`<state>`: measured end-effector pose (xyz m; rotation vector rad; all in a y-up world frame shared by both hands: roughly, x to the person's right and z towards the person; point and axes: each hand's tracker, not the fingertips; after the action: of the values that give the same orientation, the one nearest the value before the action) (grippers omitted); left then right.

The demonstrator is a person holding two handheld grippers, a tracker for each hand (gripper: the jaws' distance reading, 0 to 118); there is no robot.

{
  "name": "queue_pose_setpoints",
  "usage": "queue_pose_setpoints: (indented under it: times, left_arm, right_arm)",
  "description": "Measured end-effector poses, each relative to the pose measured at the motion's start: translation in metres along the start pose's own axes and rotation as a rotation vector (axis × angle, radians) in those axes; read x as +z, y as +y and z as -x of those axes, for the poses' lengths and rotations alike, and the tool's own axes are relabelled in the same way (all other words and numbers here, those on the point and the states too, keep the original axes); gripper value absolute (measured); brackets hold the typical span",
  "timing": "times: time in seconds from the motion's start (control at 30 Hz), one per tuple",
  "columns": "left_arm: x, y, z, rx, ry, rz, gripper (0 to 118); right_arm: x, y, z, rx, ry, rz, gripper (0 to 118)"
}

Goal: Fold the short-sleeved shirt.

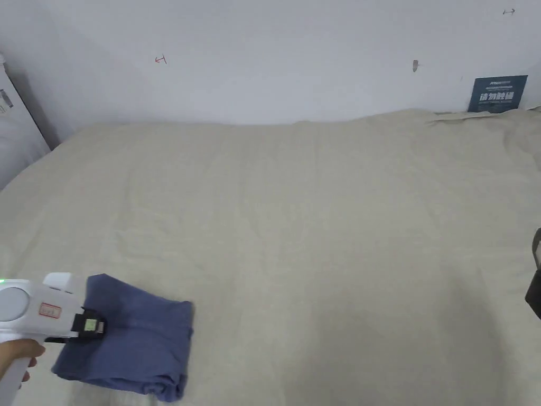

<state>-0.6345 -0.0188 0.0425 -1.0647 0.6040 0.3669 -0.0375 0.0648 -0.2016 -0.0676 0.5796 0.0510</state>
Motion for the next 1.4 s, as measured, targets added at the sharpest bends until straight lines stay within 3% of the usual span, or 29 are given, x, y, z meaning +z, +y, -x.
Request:
queue_pose_setpoints:
  times: [0.13,0.37,0.47,0.57,0.6,0.7,0.73,1.07,1.2,1.4]
  left_arm:
    - [-0.026,0.008,0.05,0.05,0.063,0.032,15]
    - [-0.063,0.004,0.066,0.101,0.1,0.069,15]
    - [-0.043,0.002,0.053,0.087,0.115,0.061,17]
    - [-0.045,0.001,0.054,0.054,0.184,0.033,44]
    - [-0.044,0.0,0.053,0.05,0.203,0.013,66]
    - [-0.028,-0.005,0.033,0.04,0.252,-0.049,108]
    - [-0.021,-0.005,0.028,0.035,0.253,-0.076,111]
    - [0.093,-0.003,-0.052,-0.047,0.247,-0.554,111]
    - [0.125,-0.009,-0.07,-0.022,0.21,-0.776,118]
    - [0.174,-0.03,-0.127,-0.03,0.184,-1.07,118]
  right_arm:
    - [-0.01,-0.003,0.008,0.002,-0.011,0.012,0]
    - [-0.026,-0.009,0.016,0.006,-0.018,0.045,0]
    - [-0.029,-0.009,0.016,0.008,-0.013,0.053,0]
    - [-0.03,-0.009,0.017,0.011,-0.009,0.055,0]
    - [-0.029,-0.009,0.018,0.008,-0.005,0.056,0]
    - [-0.029,-0.008,0.016,-0.002,0.004,0.059,0]
    - [-0.027,-0.007,0.015,0.0,0.004,0.057,0]
    - [-0.016,0.008,0.004,0.023,0.021,0.033,0]
    - [-0.011,0.013,-0.002,0.028,0.023,0.018,0]
    - [-0.001,0.019,-0.011,0.029,0.024,-0.006,0]
